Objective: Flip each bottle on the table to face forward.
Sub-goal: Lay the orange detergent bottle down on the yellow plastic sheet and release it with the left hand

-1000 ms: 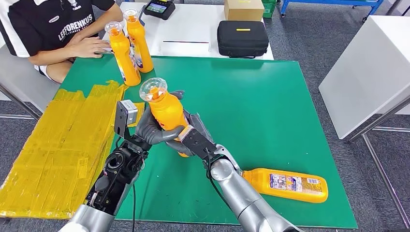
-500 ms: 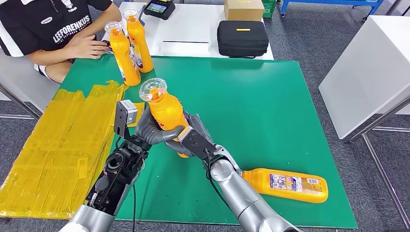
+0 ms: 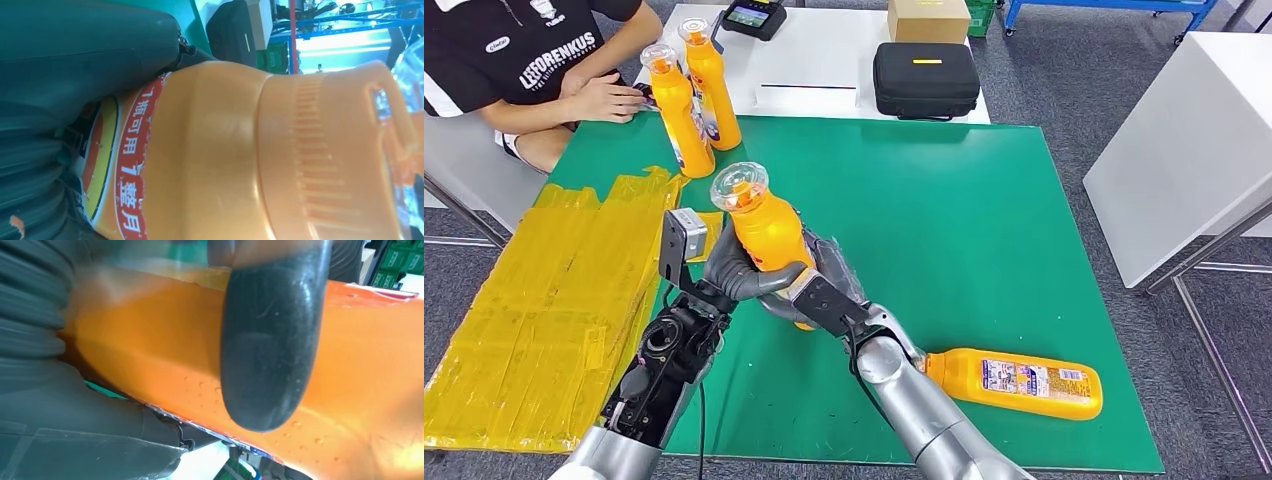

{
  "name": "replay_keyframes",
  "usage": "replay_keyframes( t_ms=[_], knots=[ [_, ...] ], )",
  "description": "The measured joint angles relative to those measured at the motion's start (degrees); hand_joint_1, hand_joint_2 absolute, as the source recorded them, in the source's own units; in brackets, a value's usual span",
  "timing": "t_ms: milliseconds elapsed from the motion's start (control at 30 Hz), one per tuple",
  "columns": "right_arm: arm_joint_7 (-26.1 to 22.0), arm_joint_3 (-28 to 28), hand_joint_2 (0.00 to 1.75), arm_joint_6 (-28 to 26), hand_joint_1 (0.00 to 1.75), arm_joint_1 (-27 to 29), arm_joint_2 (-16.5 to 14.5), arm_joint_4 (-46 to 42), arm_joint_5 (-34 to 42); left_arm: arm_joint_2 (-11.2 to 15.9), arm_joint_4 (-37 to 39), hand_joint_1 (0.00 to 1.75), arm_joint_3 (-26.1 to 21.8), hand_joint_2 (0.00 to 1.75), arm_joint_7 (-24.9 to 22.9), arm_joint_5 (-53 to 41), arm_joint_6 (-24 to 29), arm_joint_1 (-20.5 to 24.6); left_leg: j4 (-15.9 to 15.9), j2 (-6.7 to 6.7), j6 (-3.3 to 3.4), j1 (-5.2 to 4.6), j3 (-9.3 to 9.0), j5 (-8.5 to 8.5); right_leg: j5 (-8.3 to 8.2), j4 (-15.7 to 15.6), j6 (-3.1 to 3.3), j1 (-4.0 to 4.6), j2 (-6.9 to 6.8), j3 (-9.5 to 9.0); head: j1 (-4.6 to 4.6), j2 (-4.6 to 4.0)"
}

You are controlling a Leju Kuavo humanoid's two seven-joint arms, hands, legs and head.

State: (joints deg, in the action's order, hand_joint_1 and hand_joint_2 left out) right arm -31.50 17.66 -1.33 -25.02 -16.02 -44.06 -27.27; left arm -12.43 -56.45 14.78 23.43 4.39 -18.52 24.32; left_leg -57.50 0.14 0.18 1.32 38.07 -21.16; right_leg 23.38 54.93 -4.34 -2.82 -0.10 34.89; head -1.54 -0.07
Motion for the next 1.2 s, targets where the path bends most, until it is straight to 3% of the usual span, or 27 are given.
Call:
replay_keyframes(
  t_ms=[333, 567, 867, 1100, 1200],
  knots=[
    [3.84, 0.04, 1.75, -2.89, 0.00, 6.93, 1.86, -13.55, -5.01, 0.02, -0.94, 1.75, 0.07, 1.75, 0.86, 0.57, 0.33, -0.42, 0.00, -0.02, 0.01, -0.01, 0.04, -0.02, 0.01, 0.00, 0.00, 0.00, -0.01, 0.00, 0.00, 0.00],
    [4.44, 0.25, 1.75, -5.46, 0.00, 11.81, 3.45, -23.71, -7.86, 1.02, -0.52, 1.75, -2.06, 1.75, 0.64, -3.74, 7.77, -0.04, 0.01, 0.23, -0.03, 0.00, -0.03, -0.05, -0.01, 0.00, 0.02, 0.01, 0.13, 0.08, -0.02, 0.00],
    [4.44, 0.58, 1.75, -5.63, 0.00, 13.46, 4.16, -29.16, -8.33, 2.01, 0.04, 1.75, -3.37, 1.75, 0.57, -4.94, 9.29, -0.07, 0.01, 0.22, 0.01, -0.02, 0.02, -0.02, 0.01, -0.01, 0.02, -0.01, 0.04, 0.05, 0.01, 0.00],
    [4.45, 0.72, 1.75, -6.92, 0.00, 15.50, 5.26, -33.99, -8.66, 2.87, 0.48, 1.75, -6.29, 1.75, 0.70, -8.79, 14.05, -0.04, 0.01, 0.23, 0.01, 0.00, 0.01, -0.02, 0.01, -0.01, 0.02, 0.01, 0.05, 0.07, 0.00, 0.00],
    [4.54, 0.69, 1.75, -7.70, 0.00, 16.80, 5.66, -36.61, -8.93, 3.20, 1.04, 1.75, -7.17, 1.75, 0.91, -15.52, 21.25, 0.12, 0.01, 0.23, 0.01, 0.00, 0.02, -0.02, 0.01, 0.00, 0.02, 0.01, 0.05, 0.08, 0.00, 0.00]
  ],
)
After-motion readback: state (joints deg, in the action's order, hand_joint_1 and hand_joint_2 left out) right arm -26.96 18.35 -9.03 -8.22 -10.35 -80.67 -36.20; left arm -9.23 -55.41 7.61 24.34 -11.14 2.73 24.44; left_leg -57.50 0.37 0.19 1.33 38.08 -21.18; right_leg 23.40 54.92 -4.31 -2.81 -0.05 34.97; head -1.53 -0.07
